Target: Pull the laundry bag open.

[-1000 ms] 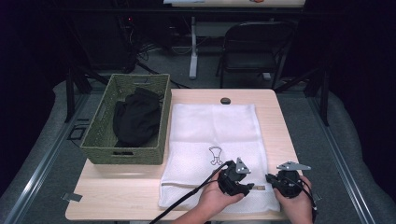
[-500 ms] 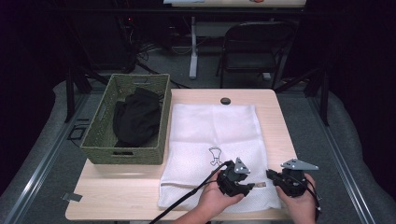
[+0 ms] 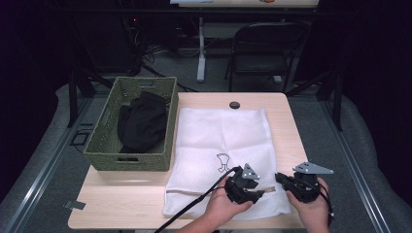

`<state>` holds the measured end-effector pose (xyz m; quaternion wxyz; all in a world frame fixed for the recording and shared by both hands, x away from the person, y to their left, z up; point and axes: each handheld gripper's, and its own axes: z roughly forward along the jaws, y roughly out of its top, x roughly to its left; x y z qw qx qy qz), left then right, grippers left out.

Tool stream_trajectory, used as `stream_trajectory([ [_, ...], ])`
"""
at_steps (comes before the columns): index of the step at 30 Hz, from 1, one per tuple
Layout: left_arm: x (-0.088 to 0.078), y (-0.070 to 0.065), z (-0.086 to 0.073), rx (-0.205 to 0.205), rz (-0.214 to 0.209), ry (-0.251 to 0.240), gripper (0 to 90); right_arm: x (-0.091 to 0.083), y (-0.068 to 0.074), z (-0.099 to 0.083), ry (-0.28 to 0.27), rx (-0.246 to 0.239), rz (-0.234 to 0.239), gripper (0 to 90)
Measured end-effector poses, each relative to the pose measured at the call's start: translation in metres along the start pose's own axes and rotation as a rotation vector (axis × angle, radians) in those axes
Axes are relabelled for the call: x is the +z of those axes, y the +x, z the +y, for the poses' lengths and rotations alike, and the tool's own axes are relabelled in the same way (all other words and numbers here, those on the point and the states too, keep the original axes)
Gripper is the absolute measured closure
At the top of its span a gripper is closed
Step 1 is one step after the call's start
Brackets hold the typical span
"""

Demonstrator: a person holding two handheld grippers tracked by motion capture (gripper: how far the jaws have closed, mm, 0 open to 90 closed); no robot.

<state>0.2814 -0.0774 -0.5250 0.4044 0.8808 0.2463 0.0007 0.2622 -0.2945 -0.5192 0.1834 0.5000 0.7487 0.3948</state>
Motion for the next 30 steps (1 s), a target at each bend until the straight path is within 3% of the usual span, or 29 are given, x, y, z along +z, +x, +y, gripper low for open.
stream_trajectory([
  [9, -0.001, -0.006, 0.001, 0.003, -0.022, -0.018, 63.4, -0.005, 0.005, 0.01, 0.009, -0.018, 0.024, 87.6],
  [16, -0.003, -0.004, 0.001, 0.011, -0.014, -0.006, 62.2, -0.011, 0.012, 0.023, -0.013, -0.033, 0.036, 87.7],
  [21, 0.002, -0.002, -0.002, -0.018, -0.037, -0.005, 63.9, -0.011, 0.016, 0.022, -0.025, -0.032, 0.043, 87.7],
  [30, 0.01, -0.001, -0.003, -0.017, -0.053, -0.001, 64.8, -0.011, 0.021, 0.023, -0.049, -0.039, 0.062, 87.8],
])
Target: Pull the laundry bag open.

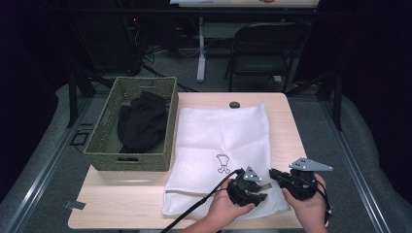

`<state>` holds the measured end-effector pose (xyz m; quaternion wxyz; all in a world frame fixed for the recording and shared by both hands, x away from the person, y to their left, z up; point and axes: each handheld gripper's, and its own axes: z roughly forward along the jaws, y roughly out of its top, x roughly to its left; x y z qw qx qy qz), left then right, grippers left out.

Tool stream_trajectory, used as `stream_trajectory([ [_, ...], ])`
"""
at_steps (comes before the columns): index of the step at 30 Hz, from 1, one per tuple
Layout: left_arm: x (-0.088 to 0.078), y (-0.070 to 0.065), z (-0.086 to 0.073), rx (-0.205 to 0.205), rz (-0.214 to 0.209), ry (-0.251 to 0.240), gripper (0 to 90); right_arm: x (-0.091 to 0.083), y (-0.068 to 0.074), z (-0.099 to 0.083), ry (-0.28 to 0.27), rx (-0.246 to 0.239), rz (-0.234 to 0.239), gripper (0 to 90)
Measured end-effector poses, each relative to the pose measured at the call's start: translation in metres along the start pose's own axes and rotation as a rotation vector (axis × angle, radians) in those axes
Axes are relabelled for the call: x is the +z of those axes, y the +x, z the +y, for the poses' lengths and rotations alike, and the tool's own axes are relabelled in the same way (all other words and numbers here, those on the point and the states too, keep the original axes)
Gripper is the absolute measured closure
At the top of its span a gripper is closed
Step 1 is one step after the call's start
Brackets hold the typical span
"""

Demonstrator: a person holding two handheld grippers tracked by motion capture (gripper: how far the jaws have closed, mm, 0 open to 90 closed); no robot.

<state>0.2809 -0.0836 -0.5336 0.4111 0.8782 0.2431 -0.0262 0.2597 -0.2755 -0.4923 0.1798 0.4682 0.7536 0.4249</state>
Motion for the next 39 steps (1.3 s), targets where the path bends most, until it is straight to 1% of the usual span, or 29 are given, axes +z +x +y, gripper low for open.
stream_trajectory([
  [1, 0.0008, 0.0015, 0.0008, -0.004, -0.016, -0.008, 65.0, -0.0003, 0.0024, 0.001, -0.006, -0.002, 0.0, 87.8],
  [3, 0.0007, 0.0017, 0.0014, -0.009, -0.014, -0.006, 65.0, -0.0003, 0.0029, 0.0011, -0.009, -0.004, -0.003, 87.8],
  [5, 0.001, 0.003, 0.002, -0.019, -0.034, -0.022, 65.5, 0.0002, 0.0035, 0.001, -0.014, -0.006, -0.002, 87.8],
  [6, 0.0011, 0.0034, 0.0027, -0.015, -0.033, -0.022, 65.7, 0.0004, 0.0037, 0.0008, -0.015, -0.007, -0.001, 87.9],
  [10, 0.0027, 0.0051, 0.0041, -0.025, -0.046, -0.019, 67.6, 0.0006, 0.004, 0.0011, -0.012, -0.009, -0.004, 87.9],
  [14, 0.0009, 0.0047, 0.0048, -0.019, -0.043, -0.027, 68.6, 0.0008, 0.0032, 0.001, -0.016, -0.005, -0.005, 87.9],
  [15, -0.0003, 0.0039, 0.0049, -0.022, -0.052, -0.041, 69.0, 0.001, 0.0022, 0.0008, -0.017, -0.001, -0.005, 87.8],
  [19, -0.0025, 0.0015, 0.005, -0.02, -0.071, -0.057, 69.9, 0.001, 0.0026, 0.001, -0.018, -0.005, -0.007, 87.8],
  [21, -0.0027, 0.0003, 0.005, -0.012, -0.071, -0.066, 70.4, 0.0009, 0.0031, 0.0012, -0.02, -0.004, -0.005, 87.8],
  [22, -0.0028, -0.0005, 0.0051, -0.016, -0.073, -0.067, 70.6, 0.001, 0.0033, 0.0011, -0.02, -0.007, -0.006, 87.9],
  [29, -0.0005, -0.0002, 0.0055, -0.02, -0.05, -0.075, 73.6, 0.0008, 0.0042, 0.0014, -0.023, -0.004, -0.002, 87.9],
  [30, 0.0001, -0.0008, 0.0056, -0.024, -0.043, -0.082, 73.6, 0.0006, 0.0043, 0.0014, -0.024, -0.002, 0.0, 87.8],
  [33, -0.0003, -0.0021, 0.0072, -0.016, -0.027, -0.089, 76.7, 0.0, 0.0034, 0.0015, -0.031, 0.003, 0.005, 87.9],
  [35, -0.0003, -0.0024, 0.0072, -0.025, -0.025, -0.096, 77.9, -0.0006, 0.0033, 0.0013, -0.031, 0.004, 0.004, 87.9],
  [37, -0.0003, -0.0024, 0.007, -0.024, -0.021, -0.104, 79.7, -0.0007, 0.0037, 0.0013, -0.033, 0.0, -0.002, 87.8],
  [38, -0.0019, -0.0028, 0.007, -0.013, -0.007, -0.111, 80.7, -0.0006, 0.004, 0.0013, -0.032, -0.002, -0.003, 87.8],
  [39, -0.0025, -0.0034, 0.0069, -0.018, -0.003, -0.119, 81.3, -0.0007, 0.0042, 0.0013, -0.03, -0.002, -0.004, 87.8],
])
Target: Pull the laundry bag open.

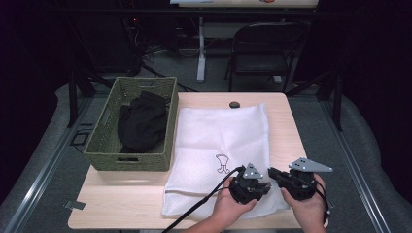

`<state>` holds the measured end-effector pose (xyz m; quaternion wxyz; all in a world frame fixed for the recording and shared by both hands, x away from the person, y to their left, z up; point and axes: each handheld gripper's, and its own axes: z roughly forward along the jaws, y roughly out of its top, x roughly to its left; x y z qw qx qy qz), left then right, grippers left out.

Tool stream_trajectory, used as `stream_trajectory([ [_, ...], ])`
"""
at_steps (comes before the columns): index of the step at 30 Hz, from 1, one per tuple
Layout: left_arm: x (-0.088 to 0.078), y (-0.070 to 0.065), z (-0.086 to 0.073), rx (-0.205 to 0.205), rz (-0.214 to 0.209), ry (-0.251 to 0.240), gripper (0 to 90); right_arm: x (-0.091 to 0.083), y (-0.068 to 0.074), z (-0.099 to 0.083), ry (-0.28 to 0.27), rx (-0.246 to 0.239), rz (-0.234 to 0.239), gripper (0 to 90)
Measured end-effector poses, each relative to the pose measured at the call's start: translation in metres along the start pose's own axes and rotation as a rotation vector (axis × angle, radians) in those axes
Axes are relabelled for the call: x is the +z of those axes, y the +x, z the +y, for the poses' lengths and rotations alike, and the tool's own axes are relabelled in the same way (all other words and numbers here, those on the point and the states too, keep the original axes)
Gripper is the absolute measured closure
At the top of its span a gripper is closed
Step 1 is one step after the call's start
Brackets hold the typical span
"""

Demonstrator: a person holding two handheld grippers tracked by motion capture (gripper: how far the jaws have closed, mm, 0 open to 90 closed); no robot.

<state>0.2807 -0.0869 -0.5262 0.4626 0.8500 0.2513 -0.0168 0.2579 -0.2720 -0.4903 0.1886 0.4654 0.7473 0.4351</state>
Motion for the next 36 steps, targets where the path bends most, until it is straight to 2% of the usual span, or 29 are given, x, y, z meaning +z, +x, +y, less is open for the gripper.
stream_trajectory([
  [3, -0.003, 0.001, 0.0, 0.002, 0.008, -0.009, 82.6, 0.0, 0.0, 0.0, -0.001, 0.004, 0.003, 87.8],
  [4, -0.004, 0.002, 0.0, -0.003, -0.002, -0.017, 82.8, 0.0, -0.002, -0.001, 0.0, 0.005, 0.002, 87.8],
  [10, -0.004, 0.002, 0.0, -0.011, -0.007, -0.011, 87.0, 0.001, -0.002, -0.002, 0.0, 0.011, 0.003, 87.8],
  [18, -0.004, 0.004, -0.001, -0.018, -0.022, -0.003, 87.3, 0.001, -0.006, -0.005, 0.001, 0.016, 0.002, 86.1],
  [21, -0.004, 0.005, -0.001, -0.025, -0.026, -0.008, 87.3, 0.001, -0.007, -0.005, -0.006, 0.029, 0.01, 83.2],
  [22, -0.004, 0.006, -0.001, -0.025, -0.028, -0.008, 87.4, 0.0, -0.009, -0.005, -0.017, 0.04, 0.012, 76.8],
  [26, -0.003, 0.007, -0.002, -0.034, -0.029, -0.004, 87.3, -0.004, -0.013, -0.005, -0.037, 0.065, 0.016, 70.2],
  [27, -0.002, 0.008, -0.003, -0.04, -0.035, -0.01, 87.3, -0.006, -0.017, -0.005, -0.044, 0.077, 0.012, 64.7],
  [36, -0.003, 0.009, -0.004, -0.045, -0.039, -0.017, 87.4, -0.009, -0.021, -0.009, -0.017, 0.116, 0.006, 58.8],
])
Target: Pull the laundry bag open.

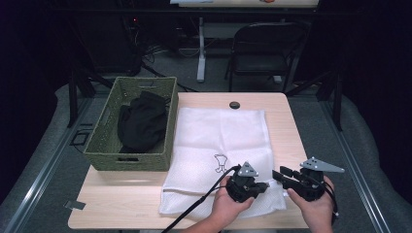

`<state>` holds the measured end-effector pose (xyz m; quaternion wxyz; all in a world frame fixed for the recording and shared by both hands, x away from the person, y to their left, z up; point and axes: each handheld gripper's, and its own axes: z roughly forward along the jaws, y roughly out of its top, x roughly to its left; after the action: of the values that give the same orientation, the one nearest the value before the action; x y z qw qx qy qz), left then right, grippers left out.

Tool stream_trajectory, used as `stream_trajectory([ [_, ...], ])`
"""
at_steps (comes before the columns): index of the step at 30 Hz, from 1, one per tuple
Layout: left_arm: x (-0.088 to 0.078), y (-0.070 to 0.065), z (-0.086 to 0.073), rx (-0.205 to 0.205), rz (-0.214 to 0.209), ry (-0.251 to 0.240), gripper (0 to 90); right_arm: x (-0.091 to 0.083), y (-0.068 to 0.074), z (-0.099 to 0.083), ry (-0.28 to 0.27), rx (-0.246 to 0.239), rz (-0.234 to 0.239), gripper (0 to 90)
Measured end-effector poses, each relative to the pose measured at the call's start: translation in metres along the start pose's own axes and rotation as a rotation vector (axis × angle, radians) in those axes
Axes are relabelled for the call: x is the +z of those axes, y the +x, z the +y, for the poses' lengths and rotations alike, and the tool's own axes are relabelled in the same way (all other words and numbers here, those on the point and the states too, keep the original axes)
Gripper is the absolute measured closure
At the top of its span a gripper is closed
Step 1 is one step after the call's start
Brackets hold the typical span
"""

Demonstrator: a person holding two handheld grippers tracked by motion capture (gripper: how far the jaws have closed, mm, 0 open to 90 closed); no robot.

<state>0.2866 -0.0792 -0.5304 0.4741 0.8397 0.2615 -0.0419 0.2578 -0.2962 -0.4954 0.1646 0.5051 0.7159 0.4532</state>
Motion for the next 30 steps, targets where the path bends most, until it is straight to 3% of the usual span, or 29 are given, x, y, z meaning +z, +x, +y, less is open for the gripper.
stream_trajectory([
  [14, -0.003, 0.002, 0.0, -0.004, 0.004, -0.014, 87.4, 0.002, 0.001, -0.011, 0.069, 0.008, 0.012, 55.6],
  [30, -0.007, 0.002, 0.0, 0.003, -0.006, -0.027, 87.4, 0.007, 0.002, -0.018, 0.127, 0.017, 0.084, 59.0],
])
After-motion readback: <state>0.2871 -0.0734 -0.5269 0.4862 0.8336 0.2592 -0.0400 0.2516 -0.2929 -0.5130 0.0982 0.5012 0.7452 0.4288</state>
